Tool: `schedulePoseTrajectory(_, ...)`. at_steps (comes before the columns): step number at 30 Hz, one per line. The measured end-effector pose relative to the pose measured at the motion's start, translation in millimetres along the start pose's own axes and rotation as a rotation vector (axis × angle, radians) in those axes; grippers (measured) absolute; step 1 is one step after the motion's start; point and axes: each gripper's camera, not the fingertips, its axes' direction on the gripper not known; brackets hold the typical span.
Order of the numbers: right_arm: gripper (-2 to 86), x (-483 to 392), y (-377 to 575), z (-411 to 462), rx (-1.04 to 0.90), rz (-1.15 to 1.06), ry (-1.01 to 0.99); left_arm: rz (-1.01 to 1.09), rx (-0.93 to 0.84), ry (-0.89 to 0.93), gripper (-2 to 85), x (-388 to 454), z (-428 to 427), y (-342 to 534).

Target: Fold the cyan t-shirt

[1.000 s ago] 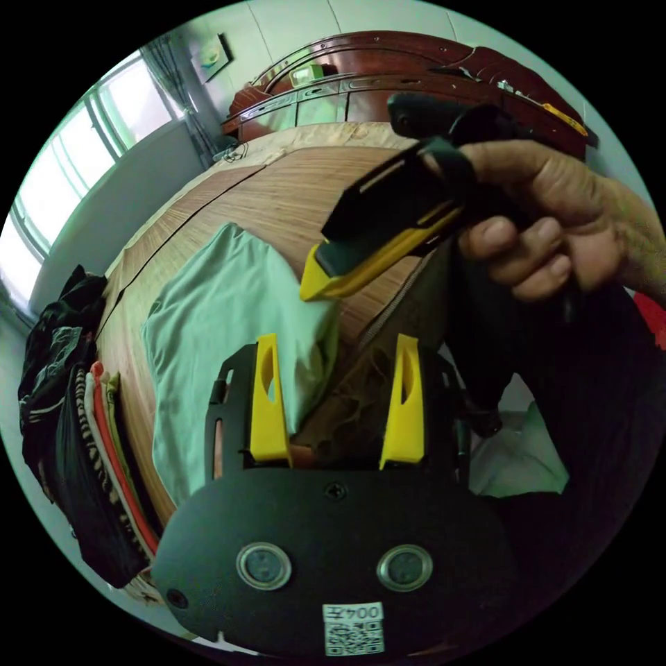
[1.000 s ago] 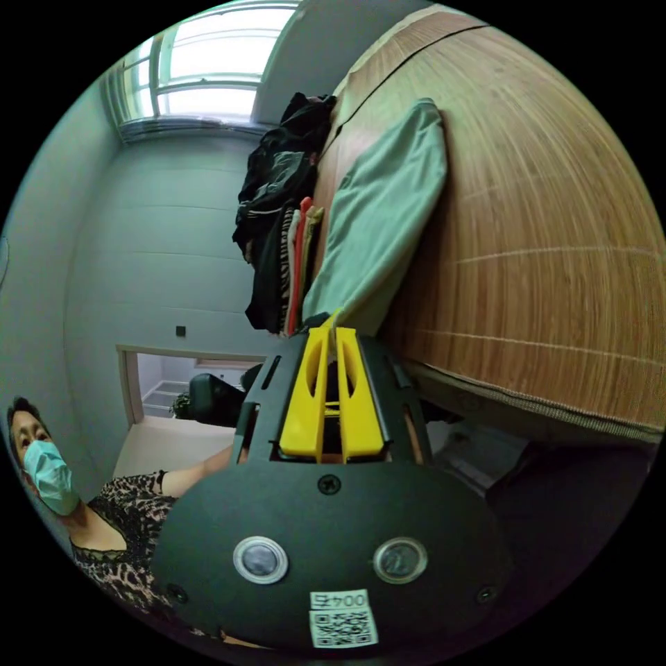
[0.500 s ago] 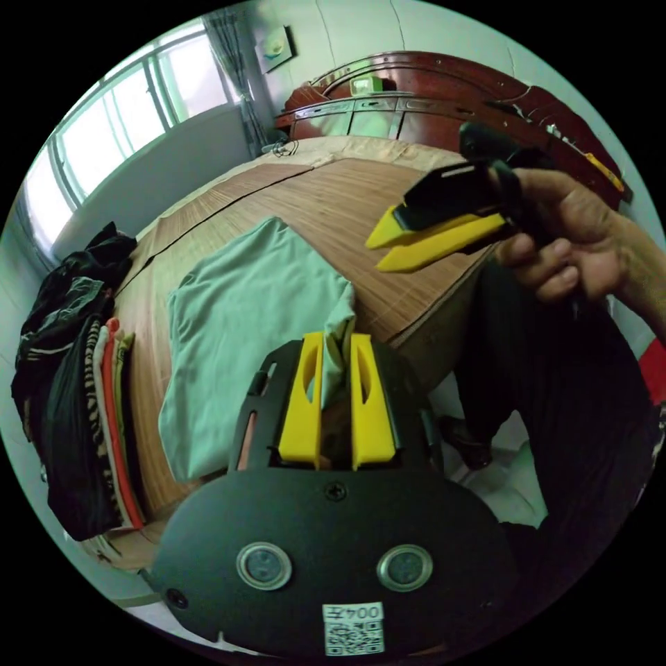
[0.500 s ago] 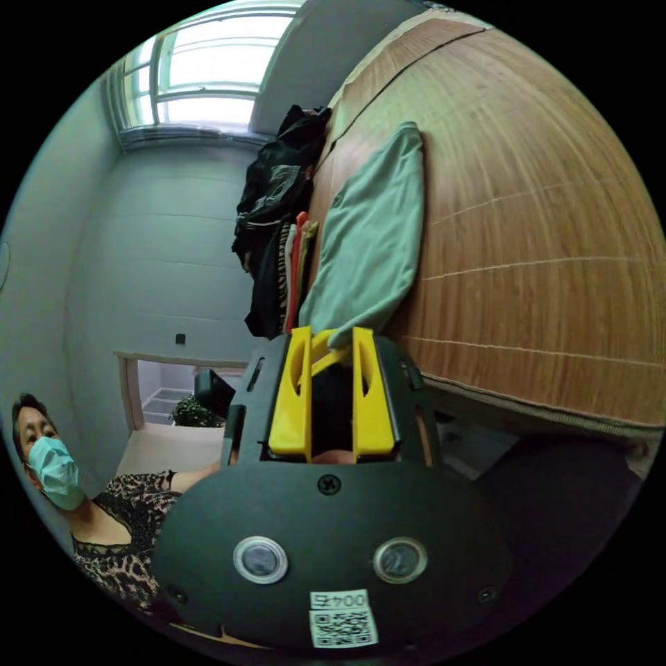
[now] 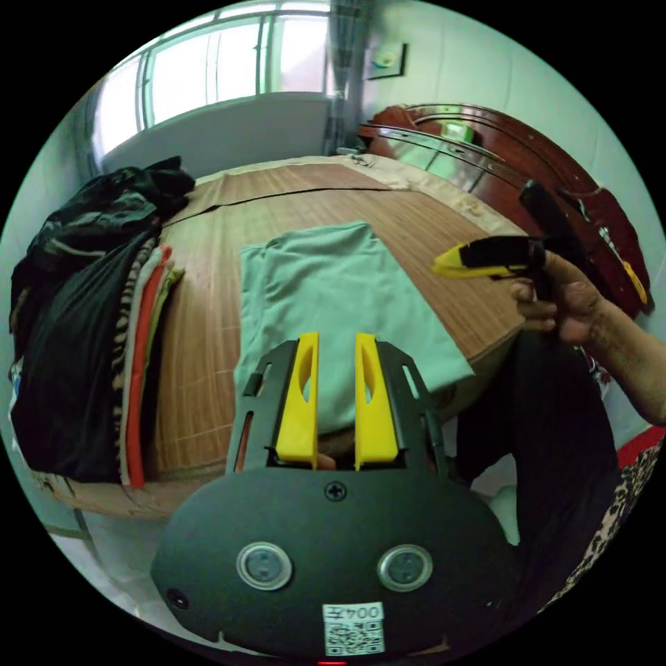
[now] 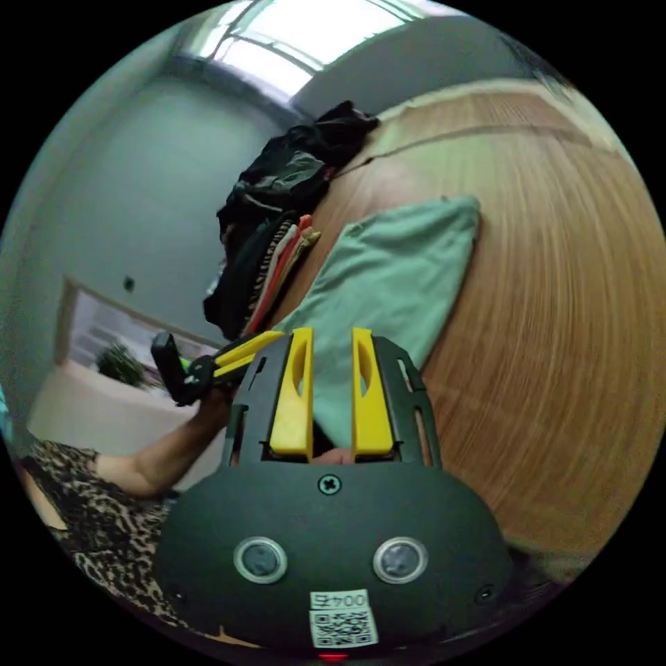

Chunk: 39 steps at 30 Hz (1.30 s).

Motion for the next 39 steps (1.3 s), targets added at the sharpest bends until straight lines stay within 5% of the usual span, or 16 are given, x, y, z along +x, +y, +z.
schedulePoseTrajectory(8, 9.0, -154, -170, 166, -0.326, -0.756, 0.608, -0.028, -0.066, 0.006, 7.6, -46, 36, 12)
schedulePoseTrajectory(19, 9.7, -205, -212, 330, -0.763, -1.181, 0.783, 0.008, -0.046, -0.039, 7.6, -70, 41, 4)
schedulePoseTrajectory(28, 1.5, -221, -231, 370, -0.873, -1.158, 0.709, 0.012, -0.037, -0.045, 7.6, -92, 47, -6)
schedulePoseTrajectory(36, 10.0, -190, -263, 322, -0.565, -0.583, 0.599, 0.020, -0.034, -0.063, 7.6, -112, 55, -19)
schedulePoseTrajectory(39, 13.0, -178, -239, 262, -0.427, -0.342, 0.406, 0.022, -0.032, -0.064, 7.6, -121, 59, -25)
